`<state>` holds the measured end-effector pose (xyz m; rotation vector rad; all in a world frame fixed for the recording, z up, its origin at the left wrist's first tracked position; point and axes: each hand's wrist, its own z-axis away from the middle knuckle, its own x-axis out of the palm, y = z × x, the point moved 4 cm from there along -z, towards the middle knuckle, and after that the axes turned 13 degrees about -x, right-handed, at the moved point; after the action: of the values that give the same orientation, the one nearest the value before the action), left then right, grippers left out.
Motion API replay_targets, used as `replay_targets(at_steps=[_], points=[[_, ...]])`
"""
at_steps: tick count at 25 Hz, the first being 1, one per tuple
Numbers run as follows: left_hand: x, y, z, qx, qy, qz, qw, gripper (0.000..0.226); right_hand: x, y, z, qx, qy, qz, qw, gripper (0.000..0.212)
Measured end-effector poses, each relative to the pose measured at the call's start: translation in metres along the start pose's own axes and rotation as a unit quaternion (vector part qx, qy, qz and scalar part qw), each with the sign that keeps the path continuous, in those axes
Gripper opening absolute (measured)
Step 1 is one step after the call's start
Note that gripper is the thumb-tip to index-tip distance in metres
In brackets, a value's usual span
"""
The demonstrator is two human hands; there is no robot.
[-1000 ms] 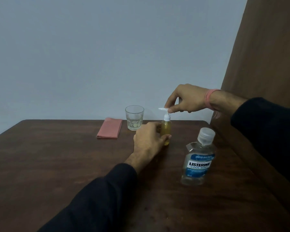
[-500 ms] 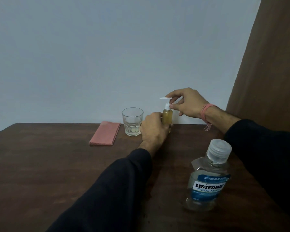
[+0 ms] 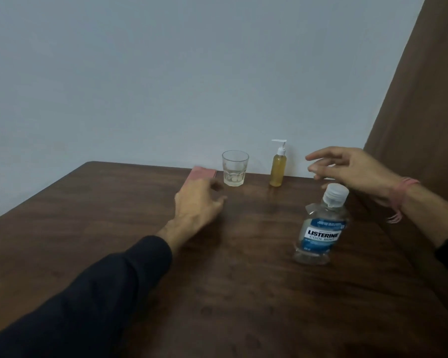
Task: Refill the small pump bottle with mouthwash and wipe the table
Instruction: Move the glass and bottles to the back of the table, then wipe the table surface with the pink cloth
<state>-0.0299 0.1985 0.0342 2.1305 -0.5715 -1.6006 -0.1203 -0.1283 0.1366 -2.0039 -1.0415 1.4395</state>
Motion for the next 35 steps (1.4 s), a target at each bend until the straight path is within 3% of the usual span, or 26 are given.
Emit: replay_targets(at_steps=[4, 8, 11, 15, 19, 24, 28, 32, 35], points=[[-0.024, -0.055, -0.015, -0.044, -0.078, -0.156, 0.984, 0.060, -0.011, -0.082, 0.023, -0.050, -0.024, 0.042, 0.998, 0.027], [-0.019, -0.065, -0.029, -0.049, -0.087, -0.182, 0.978, 0.053, -0.002, -0.142, 0.042, -0.162, 0.024, 0.132, 0.978, 0.026], [-0.020, -0.060, -0.045, -0.045, -0.069, -0.177, 0.981, 0.042, 0.034, -0.164, 0.063, -0.207, 0.019, 0.103, 0.973, 0.024], [-0.021, -0.059, -0.055, -0.025, -0.044, -0.168, 0.984, 0.028, 0.098, -0.148, 0.082, -0.201, -0.036, 0.076, 0.976, 0.027], [-0.023, -0.064, -0.049, 0.006, -0.015, -0.226, 0.974, 0.028, 0.158, -0.114, 0.099, -0.171, -0.113, 0.086, 0.975, 0.034], [-0.039, -0.061, -0.009, 0.030, -0.039, -0.236, 0.970, 0.030, 0.196, -0.085, 0.119, -0.151, -0.156, 0.119, 0.969, 0.039], [-0.052, -0.055, 0.059, 0.089, -0.040, -0.247, 0.964, 0.036, 0.205, -0.076, 0.125, -0.130, -0.160, 0.150, 0.967, 0.059], [-0.071, -0.043, 0.143, 0.120, -0.099, -0.170, 0.973, 0.029, 0.211, -0.081, 0.130, -0.143, -0.160, 0.187, 0.959, 0.083], [-0.081, -0.025, 0.173, 0.113, -0.121, -0.136, 0.977, 0.041, 0.218, -0.080, 0.136, -0.141, -0.194, 0.172, 0.956, 0.095]])
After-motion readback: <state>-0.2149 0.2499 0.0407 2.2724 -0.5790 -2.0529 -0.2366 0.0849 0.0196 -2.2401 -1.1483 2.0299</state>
